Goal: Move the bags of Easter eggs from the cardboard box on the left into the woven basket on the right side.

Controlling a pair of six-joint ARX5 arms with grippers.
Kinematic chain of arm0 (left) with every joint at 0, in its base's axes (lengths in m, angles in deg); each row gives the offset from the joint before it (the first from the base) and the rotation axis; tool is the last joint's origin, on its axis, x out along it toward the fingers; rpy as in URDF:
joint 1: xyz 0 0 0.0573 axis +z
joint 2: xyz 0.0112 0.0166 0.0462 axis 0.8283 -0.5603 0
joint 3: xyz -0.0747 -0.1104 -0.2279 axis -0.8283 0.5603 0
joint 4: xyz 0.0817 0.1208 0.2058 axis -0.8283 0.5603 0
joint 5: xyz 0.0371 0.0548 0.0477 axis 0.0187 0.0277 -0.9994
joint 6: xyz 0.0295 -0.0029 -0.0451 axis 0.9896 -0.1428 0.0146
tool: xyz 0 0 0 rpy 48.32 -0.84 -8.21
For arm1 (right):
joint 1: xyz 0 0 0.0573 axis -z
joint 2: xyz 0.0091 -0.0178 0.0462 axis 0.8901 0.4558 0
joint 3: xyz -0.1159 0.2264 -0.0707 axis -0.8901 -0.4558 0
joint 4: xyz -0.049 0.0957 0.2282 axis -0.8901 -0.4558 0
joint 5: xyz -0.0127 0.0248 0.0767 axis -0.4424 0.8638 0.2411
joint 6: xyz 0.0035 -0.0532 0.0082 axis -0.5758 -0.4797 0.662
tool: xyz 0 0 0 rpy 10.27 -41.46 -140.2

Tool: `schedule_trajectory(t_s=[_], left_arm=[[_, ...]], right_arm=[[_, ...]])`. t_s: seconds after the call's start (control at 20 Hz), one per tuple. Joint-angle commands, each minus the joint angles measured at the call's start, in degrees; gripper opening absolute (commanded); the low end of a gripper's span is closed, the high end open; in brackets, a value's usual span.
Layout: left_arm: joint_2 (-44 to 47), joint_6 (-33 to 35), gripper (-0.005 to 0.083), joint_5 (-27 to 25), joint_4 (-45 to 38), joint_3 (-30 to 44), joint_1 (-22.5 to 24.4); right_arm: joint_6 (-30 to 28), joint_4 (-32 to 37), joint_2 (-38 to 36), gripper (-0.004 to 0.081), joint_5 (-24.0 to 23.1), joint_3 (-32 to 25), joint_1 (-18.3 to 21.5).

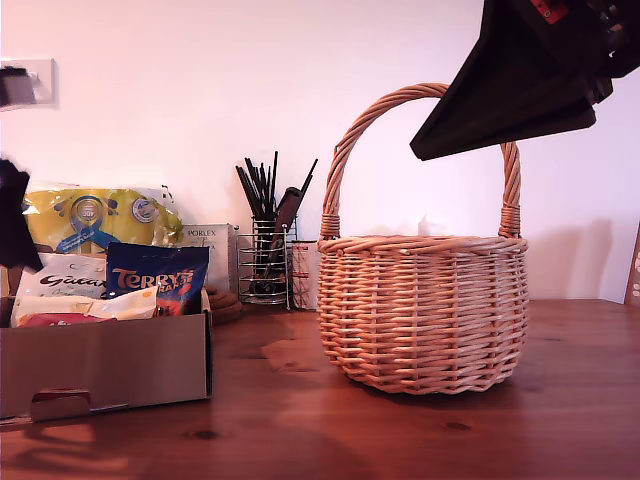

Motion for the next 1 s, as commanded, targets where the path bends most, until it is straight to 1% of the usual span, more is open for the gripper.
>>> schedule_trajectory(t_s=[0.0, 0.15, 0.25, 0.3, 0.4, 0.45, 0.5, 0.55, 0.6, 0.65, 0.7, 0.8, 0.9, 0.95], left_arm=[[-1.86, -5.25, 0.0488, 2.91, -0.24, 0.96, 1.18], [-4.22, -13.38, 0.0489, 2.93, 0.66, -0.28, 2.19], [-5.84, -13.33, 0.0529, 2.89, 0.63, -1.31, 1.95], [-6.14, -11.30, 0.0557, 1.42, 0.09, -1.62, 1.11], [-6.14, -4.22, 0.0567, -6.91, -1.88, -1.73, -1.53], [-6.14, 1.86, 0.0567, -10.43, -2.51, -1.73, -2.95], [-6.29, 6.34, 0.0567, -12.61, -2.93, -1.73, -4.20], [-6.49, 16.17, 0.0571, -13.79, -4.17, -1.73, -5.03], [-6.51, 21.18, 0.0572, -13.99, -5.73, -1.73, -5.64], [-6.54, 22.51, 0.0572, -14.01, -7.72, -1.73, -6.10], [-6.54, 25.90, 0.0572, -14.03, -9.77, -1.73, -6.21], [-6.56, 26.45, 0.0571, -13.81, -11.23, -2.27, -5.64], [-8.02, 26.77, 0.0569, -9.75, -10.03, -3.58, -4.15], [-9.22, 26.77, 0.0569, -7.74, -8.17, -4.79, -3.50]], right_arm=[[-0.37, 0.26, -0.04, -0.0012, 0.28, 0.55, -0.26], [-0.37, 0.39, -0.04, -0.0012, 0.48, 0.55, -0.26], [-0.37, 0.44, -0.04, -0.0012, 0.48, 0.55, -0.26], [-0.37, 0.44, -0.04, -0.0012, 0.48, 0.55, -0.26], [-0.37, 0.42, -0.04, -0.0012, 0.46, 0.55, -0.26], [-0.37, 0.42, -0.04, -0.0012, 0.46, 0.55, -0.26], [-0.37, 0.39, -0.04, -0.0012, 0.46, 0.55, -0.26], [-0.37, 0.31, -0.04, -0.0012, 0.44, 0.55, -0.26], [-0.37, 0.24, -0.04, -0.0012, 0.44, 0.55, -0.26], [-0.37, 0.20, -0.04, -0.0012, 0.44, 0.55, -0.26], [-0.37, 0.20, -0.04, -0.0012, 0.44, 0.55, -0.26], [-0.37, 0.17, -0.04, -0.0012, 0.44, 0.55, -0.26], [-0.39, 0.33, -0.04, -0.0012, 0.44, 0.55, -0.26], [-0.42, 0.39, -0.04, -0.0012, 0.42, 0.55, -0.26]])
